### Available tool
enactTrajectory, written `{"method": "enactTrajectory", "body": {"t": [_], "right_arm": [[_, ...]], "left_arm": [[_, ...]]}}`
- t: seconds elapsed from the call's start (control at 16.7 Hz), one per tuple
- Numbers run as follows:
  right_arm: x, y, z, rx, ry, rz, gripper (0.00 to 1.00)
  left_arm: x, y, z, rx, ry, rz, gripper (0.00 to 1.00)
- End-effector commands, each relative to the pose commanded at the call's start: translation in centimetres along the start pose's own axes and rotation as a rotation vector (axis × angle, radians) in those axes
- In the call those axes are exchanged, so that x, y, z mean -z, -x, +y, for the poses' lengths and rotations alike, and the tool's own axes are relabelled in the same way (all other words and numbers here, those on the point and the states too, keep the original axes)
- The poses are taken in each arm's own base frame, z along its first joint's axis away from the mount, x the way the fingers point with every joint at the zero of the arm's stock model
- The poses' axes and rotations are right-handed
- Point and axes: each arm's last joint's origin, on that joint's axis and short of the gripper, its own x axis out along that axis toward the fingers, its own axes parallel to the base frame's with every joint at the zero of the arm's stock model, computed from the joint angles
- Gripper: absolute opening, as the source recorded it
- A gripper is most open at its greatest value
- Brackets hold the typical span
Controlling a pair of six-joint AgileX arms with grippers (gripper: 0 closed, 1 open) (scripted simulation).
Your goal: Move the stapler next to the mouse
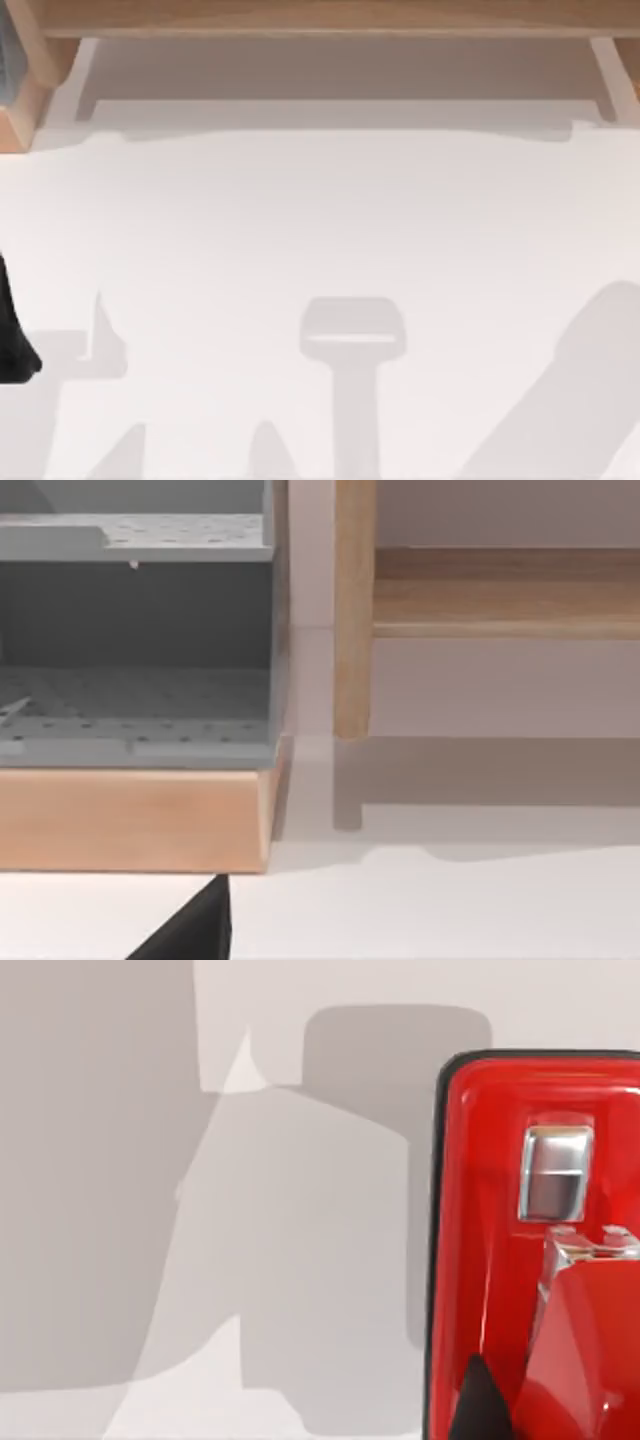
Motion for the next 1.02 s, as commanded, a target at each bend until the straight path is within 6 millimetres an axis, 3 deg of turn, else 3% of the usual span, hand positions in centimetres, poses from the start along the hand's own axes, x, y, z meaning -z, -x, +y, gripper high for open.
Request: {"method": "enactTrajectory", "body": {"t": [0.48, 0.78, 1.02], "right_arm": [[0.0, 0.6, -0.4, 0.022, -0.029, -0.067, 0.0], [0.1, -1.4, -0.4, -0.01, -0.044, -0.048, 0.0], [0.1, -1.5, -0.4, -0.011, -0.044, -0.048, 0.0]], "left_arm": [[0.0, 0.0, 0.0, 0.0, 0.0, 0.0, 1.0], [0.0, 0.0, 0.0, 0.0, 0.0, 0.0, 1.0], [0.0, 0.0, 0.0, 0.0, 0.0, 0.0, 1.0]]}}
